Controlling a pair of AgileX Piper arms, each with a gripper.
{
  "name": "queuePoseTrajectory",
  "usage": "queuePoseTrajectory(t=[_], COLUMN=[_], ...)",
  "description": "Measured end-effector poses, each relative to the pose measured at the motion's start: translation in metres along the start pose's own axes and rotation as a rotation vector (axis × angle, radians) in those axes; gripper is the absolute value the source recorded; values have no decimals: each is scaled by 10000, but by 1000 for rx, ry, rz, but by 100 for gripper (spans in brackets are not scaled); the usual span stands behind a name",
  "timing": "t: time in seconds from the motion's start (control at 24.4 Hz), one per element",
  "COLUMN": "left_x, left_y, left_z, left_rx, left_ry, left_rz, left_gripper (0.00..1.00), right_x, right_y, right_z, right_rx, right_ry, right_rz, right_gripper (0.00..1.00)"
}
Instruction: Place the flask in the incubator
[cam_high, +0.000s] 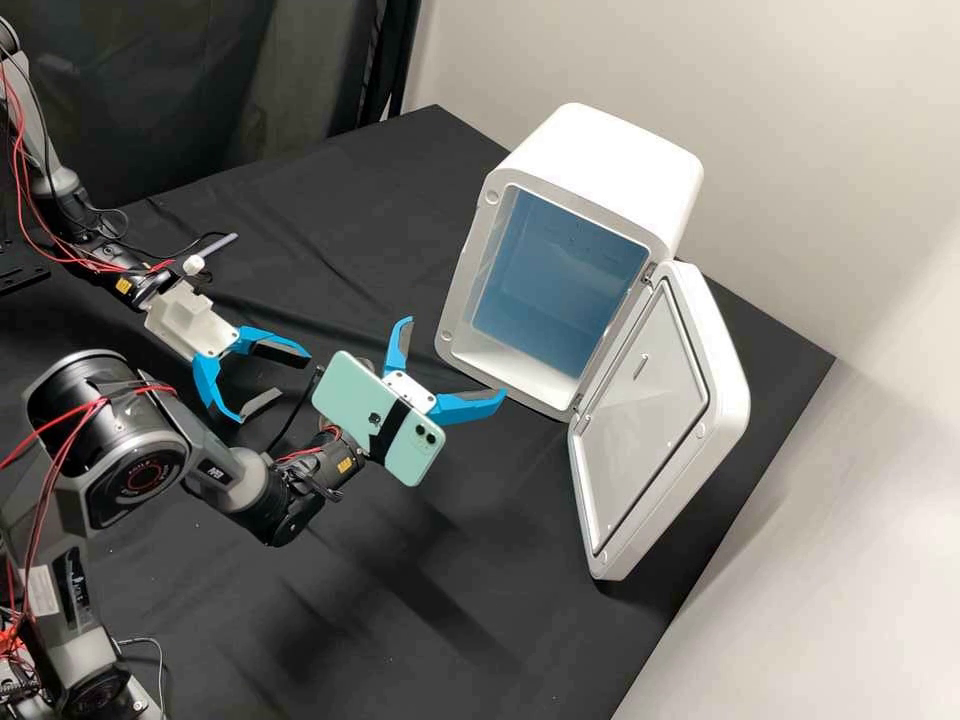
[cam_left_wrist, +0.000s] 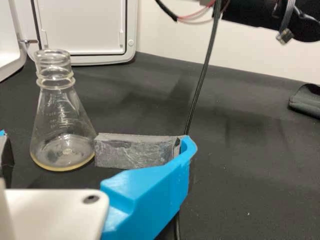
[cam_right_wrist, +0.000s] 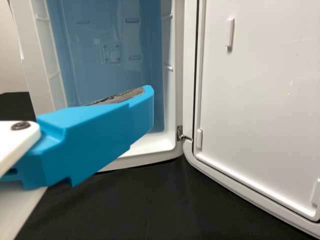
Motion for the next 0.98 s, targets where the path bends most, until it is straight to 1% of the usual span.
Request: queuePoseTrajectory(t=[0.2,0.33,0.41,0.57,0.66,0.7,0.74,0.78,0.9,0.98], left_x=[-4,-9,-12,-13,-13,-13,-13,-13,-13,-13], left_y=[33,45,53,57,57,57,57,57,57,57], left_z=[12,17,20,22,22,22,22,22,22,22], left_rx=[3,4,5,6,6,6,6,6,6,6], left_ry=[-4,-5,-5,-5,-5,-5,-5,-5,-5,-5], left_rz=[11,15,17,18,18,18,18,18,18,18], left_gripper=[100,100,100,100,100,100,100,100,100,100], right_x=[-77,-134,-163,-236,-278,-308,-330,-340,-398,-465], right_y=[-35,-54,-35,-14,7,34,53,62,103,149], right_z=[31,67,64,16,-6,-32,-43,-51,-65,-49], right_rx=[-10,-22,-32,-46,-50,-48,-33,-27,-4,8], right_ry=[8,3,10,31,38,45,45,47,39,18], right_rz=[-23,-50,-54,-60,-53,-41,-33,-29,-2,34], right_gripper=[100,100,100,100,100,100,100,100,100,100])
